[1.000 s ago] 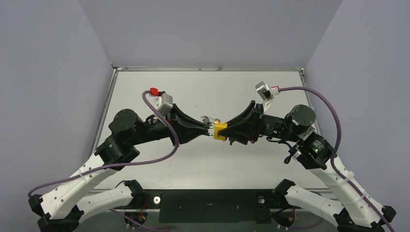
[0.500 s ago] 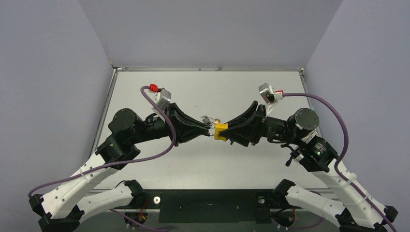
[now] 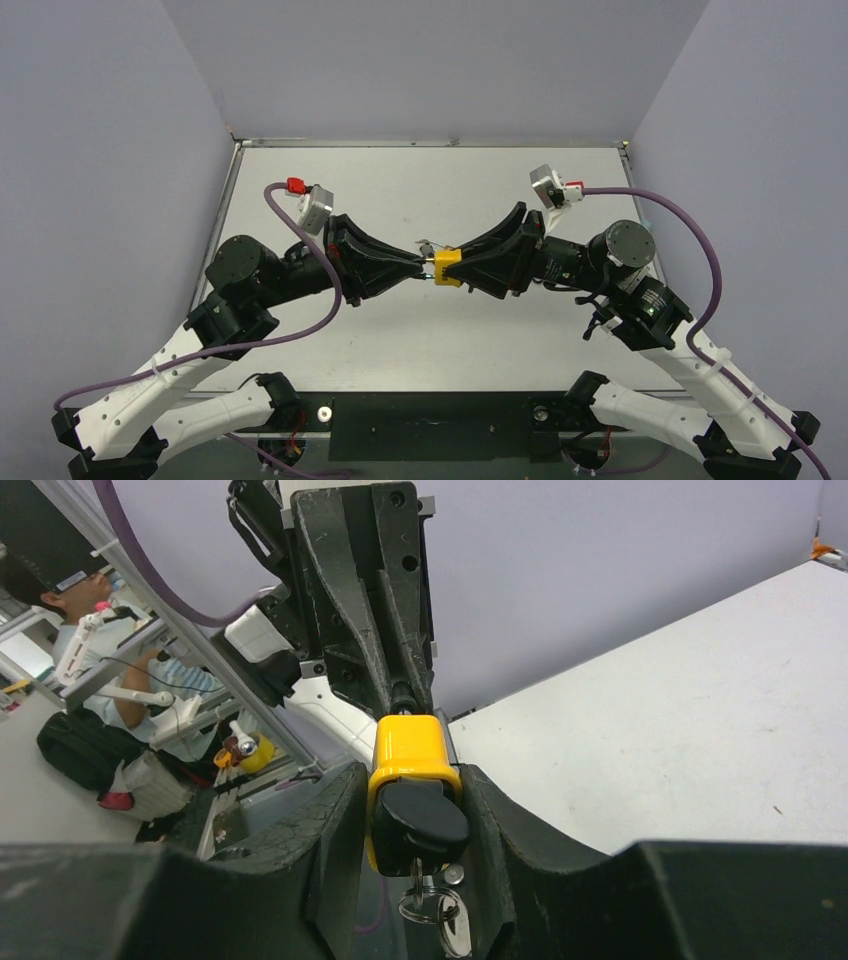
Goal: Lock with the key
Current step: Lock the lock.
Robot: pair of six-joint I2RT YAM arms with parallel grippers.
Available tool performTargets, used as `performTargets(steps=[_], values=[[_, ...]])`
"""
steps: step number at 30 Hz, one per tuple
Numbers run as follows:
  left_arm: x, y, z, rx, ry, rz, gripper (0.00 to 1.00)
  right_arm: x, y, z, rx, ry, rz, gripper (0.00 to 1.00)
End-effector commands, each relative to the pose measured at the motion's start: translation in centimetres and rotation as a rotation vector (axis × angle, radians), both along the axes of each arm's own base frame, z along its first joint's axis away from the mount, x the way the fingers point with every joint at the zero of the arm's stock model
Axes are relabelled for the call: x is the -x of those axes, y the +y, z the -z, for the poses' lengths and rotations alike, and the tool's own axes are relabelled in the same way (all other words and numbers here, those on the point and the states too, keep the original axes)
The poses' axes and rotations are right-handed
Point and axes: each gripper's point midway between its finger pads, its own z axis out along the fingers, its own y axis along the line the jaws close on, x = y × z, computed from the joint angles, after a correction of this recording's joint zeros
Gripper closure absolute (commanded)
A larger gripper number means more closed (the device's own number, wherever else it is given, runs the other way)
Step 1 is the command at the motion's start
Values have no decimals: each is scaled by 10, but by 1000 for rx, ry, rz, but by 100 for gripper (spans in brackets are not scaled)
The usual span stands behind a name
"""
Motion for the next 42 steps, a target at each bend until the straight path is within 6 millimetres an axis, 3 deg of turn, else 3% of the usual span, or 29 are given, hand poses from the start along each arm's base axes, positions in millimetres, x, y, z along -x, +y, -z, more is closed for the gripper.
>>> performTargets(steps=[1,7,25,32,42], values=[[17,-4,-22,75,-87,44,100,-12,20,-11,-58,38,-12,100],[15,-5,-19,56,-93,11,100,-7,26,-23,-112,44,-47,100],[5,-25,7,-47,60,-16,100,-11,63,-18,-43,41,-53,100],[5,-25,11,-44,74,-25,100,-14,62,-15,-14,44,-29,100],[-10,3,-9,10,66,-143,100,-21,46,-16,-20,21,16,100]])
